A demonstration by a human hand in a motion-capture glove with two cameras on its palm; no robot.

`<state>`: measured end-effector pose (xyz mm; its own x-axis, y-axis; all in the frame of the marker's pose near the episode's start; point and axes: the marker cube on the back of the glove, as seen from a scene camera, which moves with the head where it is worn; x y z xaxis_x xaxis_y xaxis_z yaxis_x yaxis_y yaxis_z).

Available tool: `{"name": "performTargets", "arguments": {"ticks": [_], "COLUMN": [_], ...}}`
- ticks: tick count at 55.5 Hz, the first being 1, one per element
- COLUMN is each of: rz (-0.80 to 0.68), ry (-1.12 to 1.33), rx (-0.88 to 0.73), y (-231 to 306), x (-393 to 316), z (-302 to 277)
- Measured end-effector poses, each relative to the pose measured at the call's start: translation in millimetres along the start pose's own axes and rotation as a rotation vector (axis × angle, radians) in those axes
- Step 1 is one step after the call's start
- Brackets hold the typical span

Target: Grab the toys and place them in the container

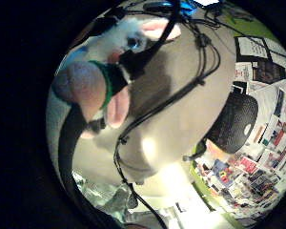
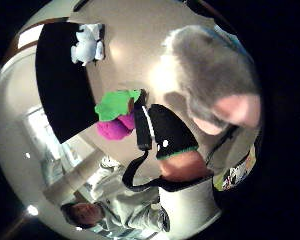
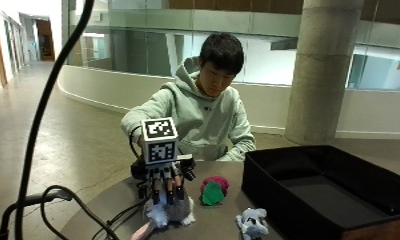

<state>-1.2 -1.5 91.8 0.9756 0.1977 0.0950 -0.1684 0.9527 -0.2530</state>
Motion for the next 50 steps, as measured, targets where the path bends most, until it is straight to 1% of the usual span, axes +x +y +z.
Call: {"name": "performTargets", "arguments": {"ticks": [4, 10, 14, 26, 37, 42, 50], "rz": [-0.028, -0.127, -0.171, -0.209, -0.225, -0.224, -0.223], "ry": [0.040, 0.108, 0.089, -0.068, -0.023, 0.000, 0.031], "rx": [0.059, 0.125, 0.118, 0.035, 0.090, 0.151, 0.318], "y": [-0.9, -9.7, -19.4, -46.0, -46.5, -47.6, -48.8], "x": [2.2, 4.1, 5.3, 14.8, 18.9, 18.0, 12.0], "z": [-10.7, -16.9, -11.1, 28.1, 44.4, 47.8, 54.8]}}
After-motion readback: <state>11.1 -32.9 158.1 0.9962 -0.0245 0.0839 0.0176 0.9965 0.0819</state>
